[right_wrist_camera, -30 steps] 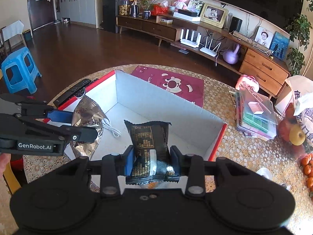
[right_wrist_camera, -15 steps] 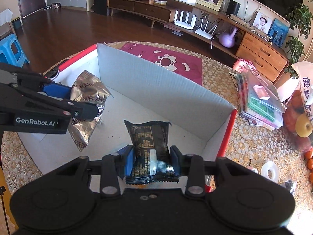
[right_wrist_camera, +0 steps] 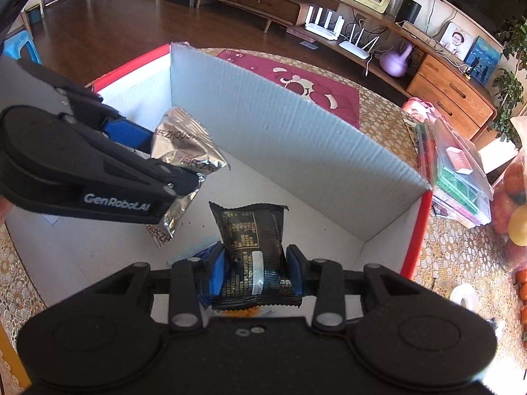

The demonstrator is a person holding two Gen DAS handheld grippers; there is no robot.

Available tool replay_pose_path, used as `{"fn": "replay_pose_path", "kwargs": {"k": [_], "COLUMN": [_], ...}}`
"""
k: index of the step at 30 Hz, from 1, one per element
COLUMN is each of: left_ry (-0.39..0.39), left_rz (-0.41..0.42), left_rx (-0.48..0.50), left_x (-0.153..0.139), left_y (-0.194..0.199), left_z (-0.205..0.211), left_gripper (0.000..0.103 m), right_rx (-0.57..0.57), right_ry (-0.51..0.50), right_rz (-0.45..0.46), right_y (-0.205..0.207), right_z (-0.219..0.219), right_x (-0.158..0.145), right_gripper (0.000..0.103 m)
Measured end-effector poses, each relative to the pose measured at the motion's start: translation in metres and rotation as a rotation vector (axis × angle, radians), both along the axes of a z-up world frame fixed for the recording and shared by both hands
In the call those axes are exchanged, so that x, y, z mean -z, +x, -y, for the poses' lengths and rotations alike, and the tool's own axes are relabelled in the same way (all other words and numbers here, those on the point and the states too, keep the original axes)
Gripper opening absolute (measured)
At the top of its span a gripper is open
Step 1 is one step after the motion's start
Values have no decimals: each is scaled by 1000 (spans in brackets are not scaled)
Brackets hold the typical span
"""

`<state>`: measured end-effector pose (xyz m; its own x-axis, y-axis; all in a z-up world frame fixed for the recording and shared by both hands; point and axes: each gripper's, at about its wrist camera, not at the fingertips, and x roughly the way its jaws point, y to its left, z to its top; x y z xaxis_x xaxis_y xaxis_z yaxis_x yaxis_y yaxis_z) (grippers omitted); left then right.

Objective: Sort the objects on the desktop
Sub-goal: 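Open the right tool dropping the black packet while the left tool releases the gold bag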

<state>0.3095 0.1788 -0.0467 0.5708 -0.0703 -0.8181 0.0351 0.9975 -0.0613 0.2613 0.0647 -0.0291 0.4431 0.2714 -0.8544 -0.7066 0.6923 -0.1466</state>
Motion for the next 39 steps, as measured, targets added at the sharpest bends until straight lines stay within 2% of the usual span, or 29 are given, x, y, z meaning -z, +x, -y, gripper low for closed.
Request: {"fn": "replay_pose_path", "kwargs": {"k": [5,18,24,29,31,32,33,39], "left_ry": [14,58,57,53,46,42,42,35], "left_rz": [-52,-134,-149,-154,-154,-149,-140,-115], "left_rx": [14,84,87,86,81,74,66,45], "left_x": [6,14,17,17,17,16,15,3], "left_y": [10,26,30,31,31,31,29,22], "left_z": [2,13,15,16,16,15,15,15], "left_gripper": [46,46,47,47,53,64,70,71], "right_rx": [4,8,-9,-19,-22,-22,-23,-28], "right_ry": [-37,-55,-41,-7,1,5,11,68], "right_rz": [-21,-62,-51,-49,-50,-50,-49,-40], "right_y": [3,7,4,0,-2,-2,-3,-13], "right_z": [-5,-8,-4,2,5,7,9,23], "right_x": [9,16,10,2,-1,-2,-3,-19], "right_gripper": [38,38,41,48,49,50,50,51]}}
